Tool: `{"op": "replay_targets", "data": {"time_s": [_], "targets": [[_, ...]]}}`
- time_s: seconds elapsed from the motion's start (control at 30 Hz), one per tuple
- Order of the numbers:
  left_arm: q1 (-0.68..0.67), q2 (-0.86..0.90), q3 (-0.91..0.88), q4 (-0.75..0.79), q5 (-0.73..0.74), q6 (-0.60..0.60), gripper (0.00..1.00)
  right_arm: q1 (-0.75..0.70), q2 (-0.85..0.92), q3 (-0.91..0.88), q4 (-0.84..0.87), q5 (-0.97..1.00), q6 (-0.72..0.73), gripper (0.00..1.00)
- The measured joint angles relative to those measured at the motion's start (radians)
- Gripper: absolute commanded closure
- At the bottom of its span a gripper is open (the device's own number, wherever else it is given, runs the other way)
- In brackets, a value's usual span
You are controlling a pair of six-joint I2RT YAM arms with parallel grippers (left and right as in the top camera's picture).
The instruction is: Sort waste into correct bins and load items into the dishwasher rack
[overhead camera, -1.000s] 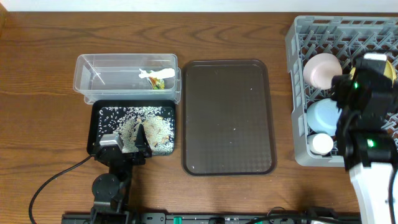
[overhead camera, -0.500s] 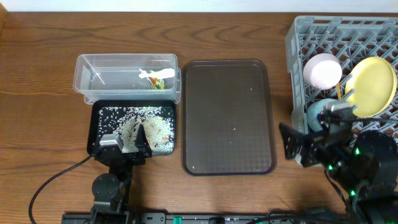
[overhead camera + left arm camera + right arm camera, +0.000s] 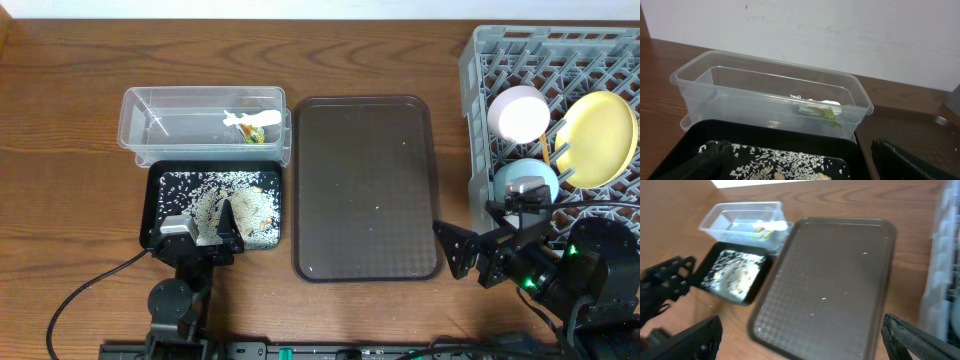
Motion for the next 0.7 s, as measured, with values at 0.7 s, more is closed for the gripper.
{"op": "replay_targets", "data": {"time_s": [0.7], "targets": [[0.0, 0.0, 0.0, 0.0, 0.0, 0.0, 0.1, 0.0, -0.39, -0.48, 0.4, 0.043, -0.304, 0.01]]}}
